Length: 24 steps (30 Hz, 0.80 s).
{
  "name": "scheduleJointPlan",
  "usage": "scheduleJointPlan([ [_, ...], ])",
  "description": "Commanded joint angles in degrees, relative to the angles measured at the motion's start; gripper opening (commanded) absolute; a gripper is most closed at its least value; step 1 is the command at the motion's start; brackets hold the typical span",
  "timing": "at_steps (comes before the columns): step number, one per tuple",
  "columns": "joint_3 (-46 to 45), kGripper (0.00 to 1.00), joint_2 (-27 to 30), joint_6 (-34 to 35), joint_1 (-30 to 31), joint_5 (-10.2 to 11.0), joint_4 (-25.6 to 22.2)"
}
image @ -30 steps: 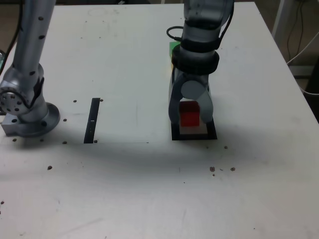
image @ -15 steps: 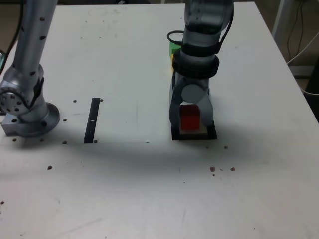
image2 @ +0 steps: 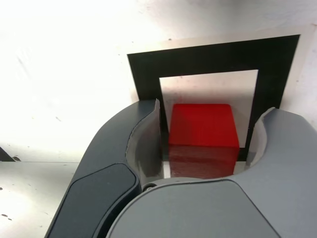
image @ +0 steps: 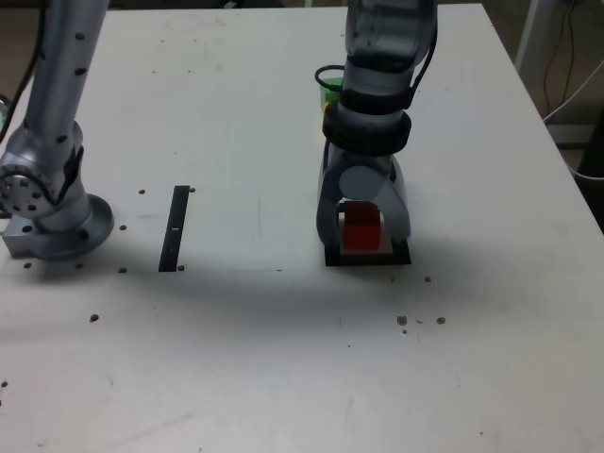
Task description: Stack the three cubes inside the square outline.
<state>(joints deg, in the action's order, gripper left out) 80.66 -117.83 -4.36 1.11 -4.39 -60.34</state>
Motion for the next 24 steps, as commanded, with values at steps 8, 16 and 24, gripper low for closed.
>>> scheduleJointPlan([
  [8,-0.5,0.98,4.0,0.5,-0.4,1.9,-1.8],
  [16,0.9,0.98,5.6,-0.9,-3.9,3.8,-4.9],
  [24,3.7,0.98,5.9,-3.5,-7.3,4.3,-7.7],
])
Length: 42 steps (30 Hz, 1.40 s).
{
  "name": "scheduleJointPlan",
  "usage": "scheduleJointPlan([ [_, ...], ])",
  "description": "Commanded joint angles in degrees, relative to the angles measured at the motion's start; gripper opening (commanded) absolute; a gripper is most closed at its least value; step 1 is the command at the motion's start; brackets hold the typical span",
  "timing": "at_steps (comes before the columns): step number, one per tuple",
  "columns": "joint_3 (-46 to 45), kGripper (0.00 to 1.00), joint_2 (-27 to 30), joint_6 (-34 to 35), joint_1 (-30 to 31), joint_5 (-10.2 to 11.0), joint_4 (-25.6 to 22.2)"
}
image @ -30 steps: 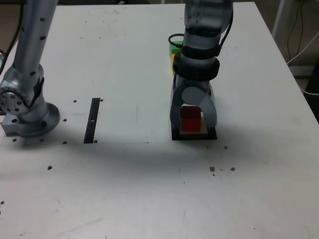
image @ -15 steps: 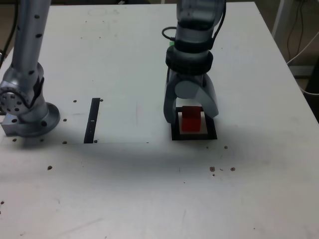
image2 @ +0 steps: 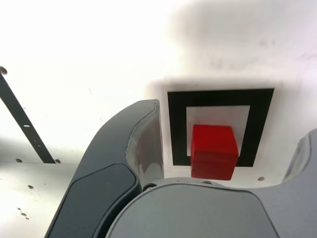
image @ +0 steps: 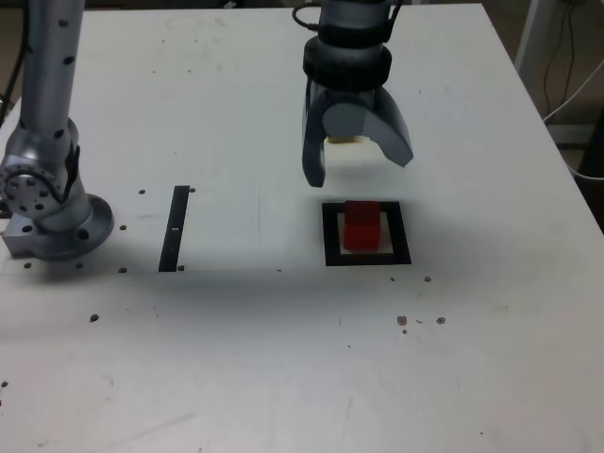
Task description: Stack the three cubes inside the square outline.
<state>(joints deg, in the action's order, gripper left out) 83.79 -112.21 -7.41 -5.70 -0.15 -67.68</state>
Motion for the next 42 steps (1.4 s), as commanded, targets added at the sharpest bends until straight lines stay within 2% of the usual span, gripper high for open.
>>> scheduleJointPlan([
  [1,0.9,0.99,0.2,-0.8,-1.0,0.1,-0.5],
  [10,4.7,0.99,-1.7,-6.5,-9.6,0.5,-2.5],
  [21,14.5,0.99,-6.8,-12.6,-18.4,1.2,-8.3],
  [28,18.5,0.99,-9.8,-14.6,-21.1,1.5,-10.2],
  [42,17.9,0.99,-10.5,-20.5,-22.0,2.1,-12.0],
])
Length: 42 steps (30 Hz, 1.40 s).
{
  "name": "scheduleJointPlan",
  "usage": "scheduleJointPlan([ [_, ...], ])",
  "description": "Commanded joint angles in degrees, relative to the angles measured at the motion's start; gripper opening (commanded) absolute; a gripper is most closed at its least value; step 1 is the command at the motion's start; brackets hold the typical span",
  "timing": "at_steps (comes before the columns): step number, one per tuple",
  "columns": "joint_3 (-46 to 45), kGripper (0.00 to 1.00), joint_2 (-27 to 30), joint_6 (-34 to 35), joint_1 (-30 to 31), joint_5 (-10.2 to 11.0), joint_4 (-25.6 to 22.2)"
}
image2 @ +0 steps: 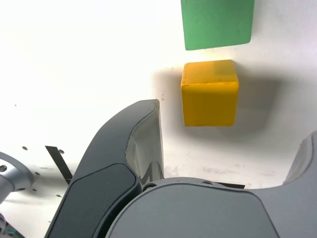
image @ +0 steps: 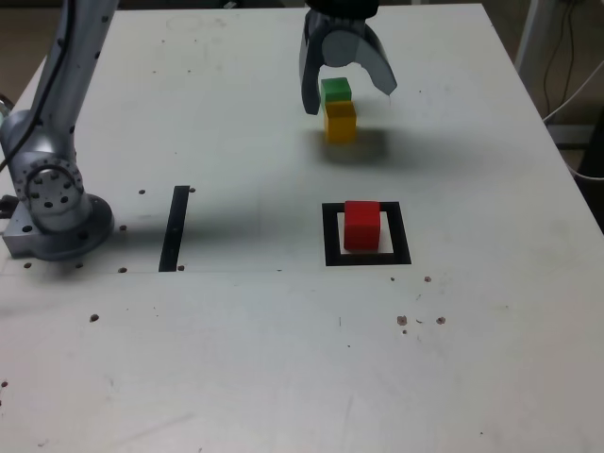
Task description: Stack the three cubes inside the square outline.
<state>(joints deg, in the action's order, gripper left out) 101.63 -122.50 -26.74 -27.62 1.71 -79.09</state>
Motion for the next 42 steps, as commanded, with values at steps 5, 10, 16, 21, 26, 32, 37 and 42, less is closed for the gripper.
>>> scheduleJointPlan([
  [5,-0.3,0.98,-0.1,-2.1,0.0,0.7,-0.9],
  [10,-0.5,0.98,-0.4,-2.3,0.0,0.9,-0.9],
  [16,-0.5,0.98,-2.0,-2.3,0.0,1.0,-0.2],
  [21,-0.2,0.98,-3.5,-2.2,0.0,0.9,0.3],
  [26,-0.2,0.97,-4.9,-2.2,0.0,0.8,0.7],
  [32,-0.3,0.94,-6.3,-2.2,0.0,0.5,1.5],
  [37,-0.3,0.89,-6.9,-1.9,0.0,0.3,1.7],
  [42,-0.2,0.78,-7.4,-1.4,0.0,0.2,1.7],
])
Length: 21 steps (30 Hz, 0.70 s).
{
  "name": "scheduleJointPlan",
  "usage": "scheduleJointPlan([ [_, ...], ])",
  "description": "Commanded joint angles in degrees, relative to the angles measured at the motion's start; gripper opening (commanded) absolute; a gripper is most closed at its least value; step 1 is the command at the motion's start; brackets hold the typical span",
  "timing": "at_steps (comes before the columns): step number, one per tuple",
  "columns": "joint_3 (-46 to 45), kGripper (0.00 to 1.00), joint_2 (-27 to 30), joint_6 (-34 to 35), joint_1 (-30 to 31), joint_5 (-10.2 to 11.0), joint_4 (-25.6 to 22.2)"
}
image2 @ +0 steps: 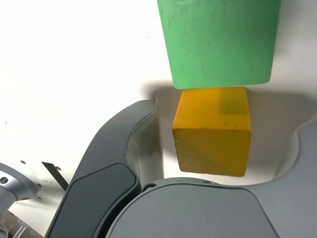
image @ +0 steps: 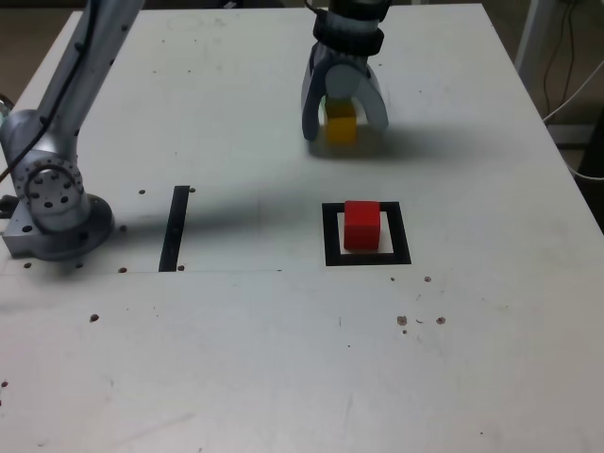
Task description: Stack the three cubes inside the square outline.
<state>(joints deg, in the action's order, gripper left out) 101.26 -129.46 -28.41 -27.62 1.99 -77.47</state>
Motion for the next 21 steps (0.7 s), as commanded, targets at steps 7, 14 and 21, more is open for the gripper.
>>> scheduleJointPlan([
  [7,-0.1,0.53,-0.4,1.5,0.0,0.7,0.3],
  [14,-0.1,0.42,-0.3,1.6,0.0,1.0,0.9],
  [21,-0.1,0.42,-0.3,1.6,0.2,1.0,1.0],
])
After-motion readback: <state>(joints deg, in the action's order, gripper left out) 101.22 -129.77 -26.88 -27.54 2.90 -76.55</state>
